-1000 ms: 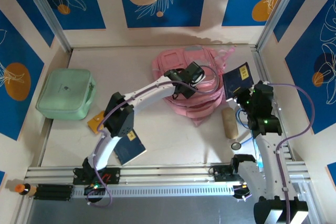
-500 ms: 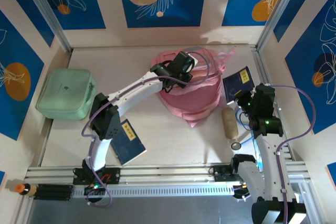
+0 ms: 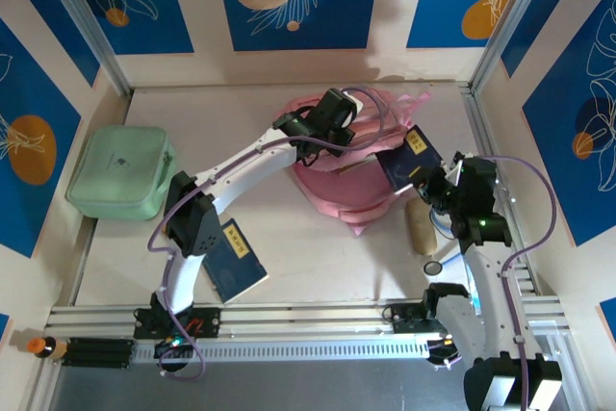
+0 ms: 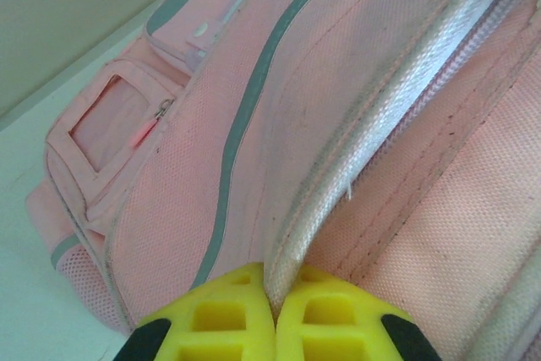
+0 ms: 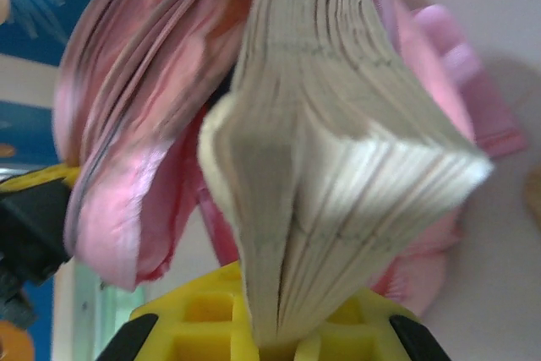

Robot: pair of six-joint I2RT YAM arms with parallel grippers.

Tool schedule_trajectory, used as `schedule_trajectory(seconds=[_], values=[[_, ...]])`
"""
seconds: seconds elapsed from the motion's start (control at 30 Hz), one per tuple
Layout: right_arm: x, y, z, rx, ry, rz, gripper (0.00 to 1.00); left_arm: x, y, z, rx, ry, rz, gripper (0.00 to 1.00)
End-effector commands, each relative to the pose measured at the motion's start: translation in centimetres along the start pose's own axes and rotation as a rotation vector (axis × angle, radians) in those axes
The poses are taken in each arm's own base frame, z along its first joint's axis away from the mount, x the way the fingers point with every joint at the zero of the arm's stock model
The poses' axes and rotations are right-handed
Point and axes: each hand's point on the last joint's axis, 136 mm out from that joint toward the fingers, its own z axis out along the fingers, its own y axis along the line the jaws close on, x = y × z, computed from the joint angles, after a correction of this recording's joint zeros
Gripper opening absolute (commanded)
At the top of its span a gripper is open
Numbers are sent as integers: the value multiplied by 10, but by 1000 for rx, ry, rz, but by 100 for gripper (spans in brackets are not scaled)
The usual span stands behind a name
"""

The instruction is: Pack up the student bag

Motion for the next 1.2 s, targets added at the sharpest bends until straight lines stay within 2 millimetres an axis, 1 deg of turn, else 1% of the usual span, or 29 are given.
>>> schedule_trajectory(seconds=[0.0, 0.1, 0.27, 0.37, 0.43, 0.53, 0.6, 0.73, 0.83, 0.9, 0.97, 1.03, 1.17], values=[[7, 42, 1, -234, 53, -7, 0, -46, -1, -30, 46, -146, -71, 0], [20, 45, 15, -267, 109, 26, 0, -49, -4, -35, 69, -155, -75, 0], [36, 47, 38, -251, 142, 27, 0, -53, -8, -41, 105, -168, -85, 0], [40, 43, 54, -220, 143, 53, 0, -54, -10, -43, 115, -172, -88, 0], [43, 37, 66, -196, 145, 81, 0, -55, -11, -45, 121, -176, -91, 0], [42, 24, 84, -145, 136, 144, 0, -54, -10, -45, 126, -174, -96, 0], [41, 18, 94, -126, 124, 166, 0, -55, -11, -46, 130, -174, -98, 0], [36, 7, 110, -64, 93, 207, 0, -56, -10, -50, 133, -181, -102, 0], [36, 1, 122, -21, 80, 233, 0, -58, -9, -52, 133, -185, -105, 0], [40, -8, 129, 36, 81, 286, 0, -58, -9, -53, 134, -188, -112, 0], [39, -17, 137, 81, 67, 349, 0, -60, -9, -53, 140, -192, -113, 0], [35, -14, 149, 76, 65, 372, 0, -62, -11, -55, 148, -201, -110, 0], [28, 4, 172, 37, 84, 372, 0, -68, -5, -60, 140, -223, -119, 0]])
